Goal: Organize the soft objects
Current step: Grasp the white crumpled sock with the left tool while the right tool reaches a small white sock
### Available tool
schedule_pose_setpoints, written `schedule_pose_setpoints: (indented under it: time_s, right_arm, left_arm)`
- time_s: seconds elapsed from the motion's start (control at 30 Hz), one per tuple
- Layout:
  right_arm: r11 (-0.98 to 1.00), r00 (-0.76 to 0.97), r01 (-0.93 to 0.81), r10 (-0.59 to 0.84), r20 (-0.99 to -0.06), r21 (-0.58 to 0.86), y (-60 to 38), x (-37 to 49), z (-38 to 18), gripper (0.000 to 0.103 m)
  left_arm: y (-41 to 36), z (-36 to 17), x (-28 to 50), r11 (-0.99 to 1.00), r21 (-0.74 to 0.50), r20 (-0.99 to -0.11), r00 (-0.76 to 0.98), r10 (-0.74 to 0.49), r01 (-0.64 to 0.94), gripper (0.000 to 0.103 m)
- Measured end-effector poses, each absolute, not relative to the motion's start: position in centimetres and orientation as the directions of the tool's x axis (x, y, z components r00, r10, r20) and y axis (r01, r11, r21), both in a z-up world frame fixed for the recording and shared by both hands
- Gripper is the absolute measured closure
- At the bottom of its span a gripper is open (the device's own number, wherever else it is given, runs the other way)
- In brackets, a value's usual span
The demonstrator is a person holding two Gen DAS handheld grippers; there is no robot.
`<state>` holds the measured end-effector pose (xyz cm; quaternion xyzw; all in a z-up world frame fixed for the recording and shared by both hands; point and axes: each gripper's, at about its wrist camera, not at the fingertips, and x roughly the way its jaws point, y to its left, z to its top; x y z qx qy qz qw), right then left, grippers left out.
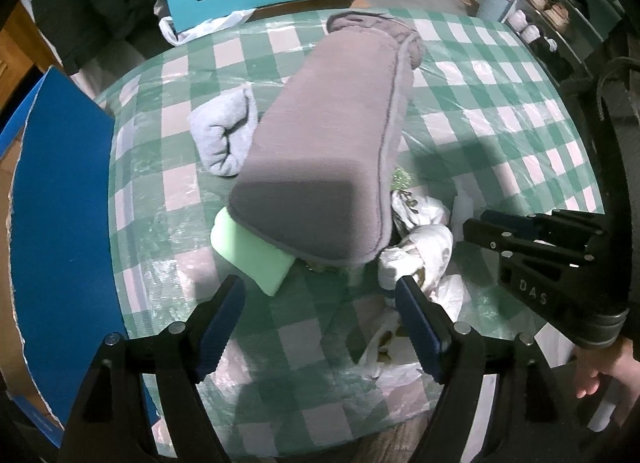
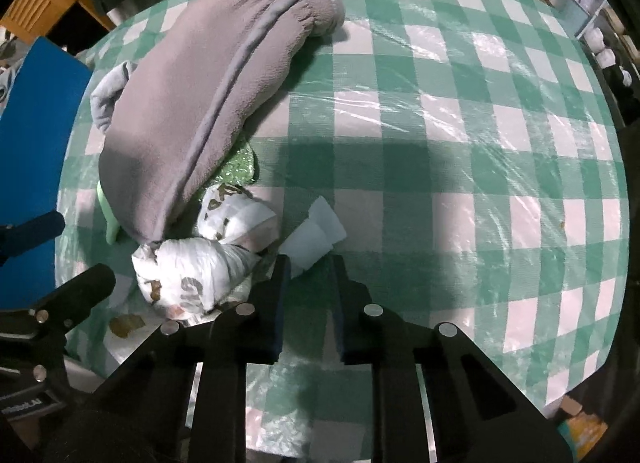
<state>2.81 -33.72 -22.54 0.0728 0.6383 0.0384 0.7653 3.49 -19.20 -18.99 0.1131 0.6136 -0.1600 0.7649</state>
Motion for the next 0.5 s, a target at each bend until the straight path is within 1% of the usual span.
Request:
schedule_pose_setpoints:
  time_s: [0.03, 0.17, 0.23, 0.5]
  right_arm:
    - [0.988, 0.184, 0.035, 0.145, -0.972, 0.153, -34.0, 2.6, -22.4, 0.088]
    - [0.992, 0.188, 0.049, 0.108, -0.976, 0.12, -35.0, 2.1, -22.0, 0.088]
    - [0.992, 0.193, 0.067, 0.092, -0.977, 0.107, -35.8, 1.8, -21.8, 0.088]
    - [0.989, 0.214, 0.106, 0.081, -0.973, 0.106, -38.1, 1.1, -21.1, 0.088]
  left_arm:
    - [-19.4, -19.0, 3.4, 0.921, -0.024, -0.975, 0.194, -0.107, 0.389, 0.024]
    - [-20.3, -19.0, 3.0, 0.913, -0.025, -0.975, 0.19, -0.112, 0.407, 0.024]
    - [-20.7, -19.1, 2.8, 0.91, -0.028, -0.976, 0.187, -0.115, 0.414, 0.022]
    - [-22.5, -20.4, 2.1, 0.889, -0.018, -0.983, 0.154, -0.099, 0.457, 0.022]
